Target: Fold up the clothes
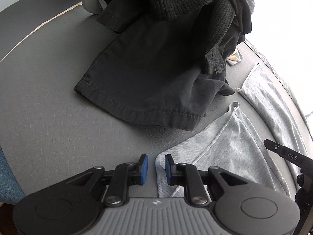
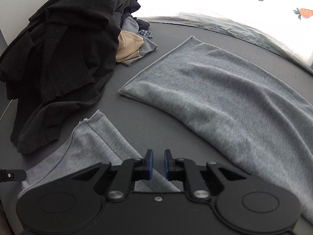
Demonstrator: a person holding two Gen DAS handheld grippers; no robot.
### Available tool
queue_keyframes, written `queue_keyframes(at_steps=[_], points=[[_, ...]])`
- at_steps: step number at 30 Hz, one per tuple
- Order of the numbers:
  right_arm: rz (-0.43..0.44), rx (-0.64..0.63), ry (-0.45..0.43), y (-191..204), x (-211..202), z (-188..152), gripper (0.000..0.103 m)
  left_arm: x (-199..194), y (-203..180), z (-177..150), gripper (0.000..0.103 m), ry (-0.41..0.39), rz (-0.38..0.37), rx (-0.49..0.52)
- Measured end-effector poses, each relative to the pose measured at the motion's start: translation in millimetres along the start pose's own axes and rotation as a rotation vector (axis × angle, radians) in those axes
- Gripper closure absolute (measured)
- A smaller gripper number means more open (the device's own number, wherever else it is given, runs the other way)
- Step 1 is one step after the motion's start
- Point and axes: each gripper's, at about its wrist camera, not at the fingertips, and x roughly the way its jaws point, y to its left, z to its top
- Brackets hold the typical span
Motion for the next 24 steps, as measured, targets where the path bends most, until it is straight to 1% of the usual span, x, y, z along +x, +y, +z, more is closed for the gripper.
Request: queue_keyframes(at_steps=[5, 9, 13, 14, 16, 21, 22, 24], points=[[0.073, -0.045, -0.027, 23, 2, 12, 0.091, -7, 6, -5, 0.081, 0.003, 0.018, 0.022], [0.127, -0.129, -0.027, 46, 8, 17, 0.091, -12, 15, -4, 0.081, 0.004, 0.004, -0.007], [0.147, -0.187, -0.001, 57, 17, 15, 0.090, -17, 29, -2, 0.080, -0.002, -0.011, -0.059], [0.143, -0.199, -0.002, 58, 18, 14, 0.088, -17, 30, -1, 0.080, -0.004, -0.008, -0.064], [0.137, -0.220, -0.003, 59, 20, 13, 0.085, -17, 30, -1, 0.079, -0.002, -0.007, -0.063], [0.156, -0.251, 0.004, 57, 22, 14, 0.083, -9, 21, -2, 0.078, 0.020, -0.007, -0.054], [0.156, -0.261, 0.003, 56, 22, 14, 0.083, -8, 19, -2, 0.078, 0.021, -0.001, -0.049], [0.137, -0.285, -0.005, 57, 22, 13, 0.093, -6, 15, -2, 0.075, 0.023, 0.011, -0.033]])
